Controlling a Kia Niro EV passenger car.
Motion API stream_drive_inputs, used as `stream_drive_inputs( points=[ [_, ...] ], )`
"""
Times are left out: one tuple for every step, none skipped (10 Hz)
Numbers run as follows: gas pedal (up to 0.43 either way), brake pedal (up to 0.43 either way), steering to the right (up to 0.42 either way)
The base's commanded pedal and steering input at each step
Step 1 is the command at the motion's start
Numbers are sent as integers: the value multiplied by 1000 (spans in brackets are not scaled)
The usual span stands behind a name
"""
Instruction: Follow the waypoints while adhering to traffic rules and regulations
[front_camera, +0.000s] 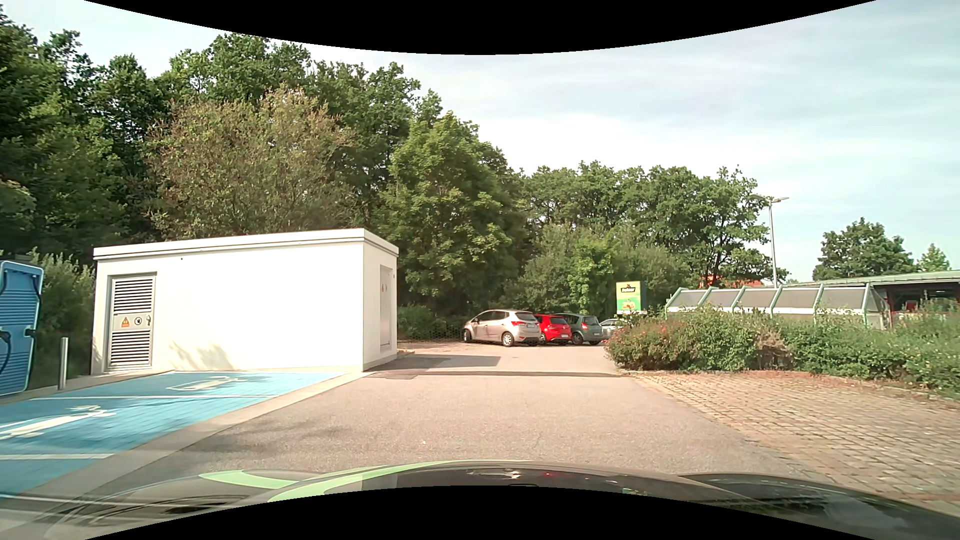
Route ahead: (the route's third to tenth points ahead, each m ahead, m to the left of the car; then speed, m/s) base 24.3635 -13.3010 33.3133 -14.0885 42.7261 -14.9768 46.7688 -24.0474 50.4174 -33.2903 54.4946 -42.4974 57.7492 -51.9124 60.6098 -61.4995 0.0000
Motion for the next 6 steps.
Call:
stream_drive_inputs(
  points=[
    [0, 201, 360],
    [0, 207, 360],
    [0, 207, 359],
    [0, 134, 360],
    [0, 91, 359],
    [0, 91, 359]
  ],
)
